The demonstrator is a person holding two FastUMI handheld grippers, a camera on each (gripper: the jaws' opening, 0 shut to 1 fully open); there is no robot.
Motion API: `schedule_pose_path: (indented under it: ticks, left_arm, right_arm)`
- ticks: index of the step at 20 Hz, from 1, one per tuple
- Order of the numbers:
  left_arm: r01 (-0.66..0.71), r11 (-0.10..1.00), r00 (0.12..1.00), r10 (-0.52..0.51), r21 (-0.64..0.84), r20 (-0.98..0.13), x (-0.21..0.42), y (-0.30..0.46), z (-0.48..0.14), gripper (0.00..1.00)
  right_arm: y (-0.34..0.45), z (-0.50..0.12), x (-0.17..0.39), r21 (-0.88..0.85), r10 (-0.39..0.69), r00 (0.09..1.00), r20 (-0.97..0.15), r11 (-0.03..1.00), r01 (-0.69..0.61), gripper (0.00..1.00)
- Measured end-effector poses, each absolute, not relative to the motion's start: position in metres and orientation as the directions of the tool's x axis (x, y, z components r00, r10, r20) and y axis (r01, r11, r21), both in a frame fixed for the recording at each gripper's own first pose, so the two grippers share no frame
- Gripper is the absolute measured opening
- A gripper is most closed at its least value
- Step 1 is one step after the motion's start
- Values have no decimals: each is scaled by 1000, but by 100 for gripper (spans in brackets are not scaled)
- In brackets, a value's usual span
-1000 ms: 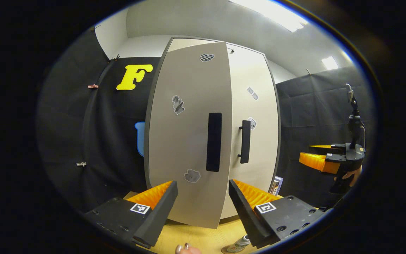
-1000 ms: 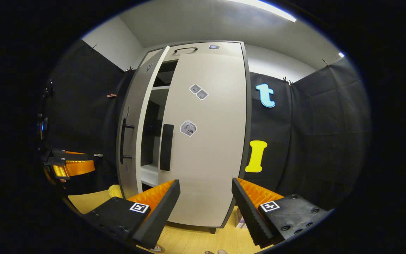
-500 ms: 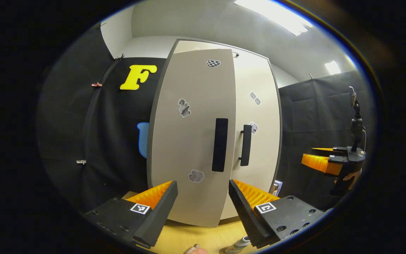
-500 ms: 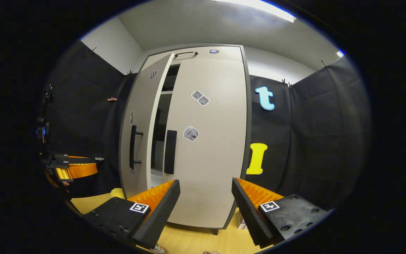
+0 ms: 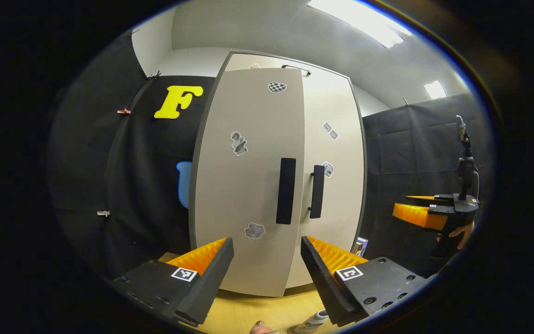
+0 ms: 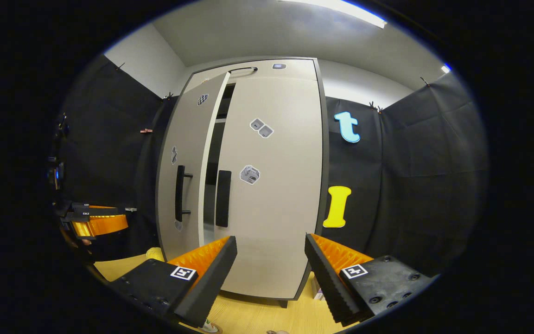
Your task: Grasp the bottle in the cabinet with the left hand and place it on the coaster, then close the right door with the right hand and the left door with the left hand.
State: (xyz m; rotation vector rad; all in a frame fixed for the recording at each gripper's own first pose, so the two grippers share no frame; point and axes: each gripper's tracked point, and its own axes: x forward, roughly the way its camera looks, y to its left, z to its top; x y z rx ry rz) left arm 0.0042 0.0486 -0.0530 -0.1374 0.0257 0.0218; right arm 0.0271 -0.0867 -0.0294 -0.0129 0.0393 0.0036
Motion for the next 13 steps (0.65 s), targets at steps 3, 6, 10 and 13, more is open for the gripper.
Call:
schedule_pose_path:
  ticks: [3, 6, 10, 13]
  left_arm:
    - [-24, 991, 999, 20, -131, -28, 5, 48, -53, 93]
    - [-26, 992, 999, 22, -125, -33, 5, 48, -53, 93]
    - [-20, 990, 999, 16, -136, -30, 4, 46, -52, 93]
    - [-22, 991, 999, 18, -135, -31, 4, 45, -52, 93]
  right_arm:
    - [-88, -30, 26, -10, -1, 999, -45, 1000, 1, 98]
    - [-90, -31, 27, -14, -4, 999, -48, 1000, 3, 98]
    - [-91, -29, 26, -12, -1, 999, -45, 1000, 0, 98]
    - [-92, -30, 25, -18, -6, 999, -44, 1000, 5, 98]
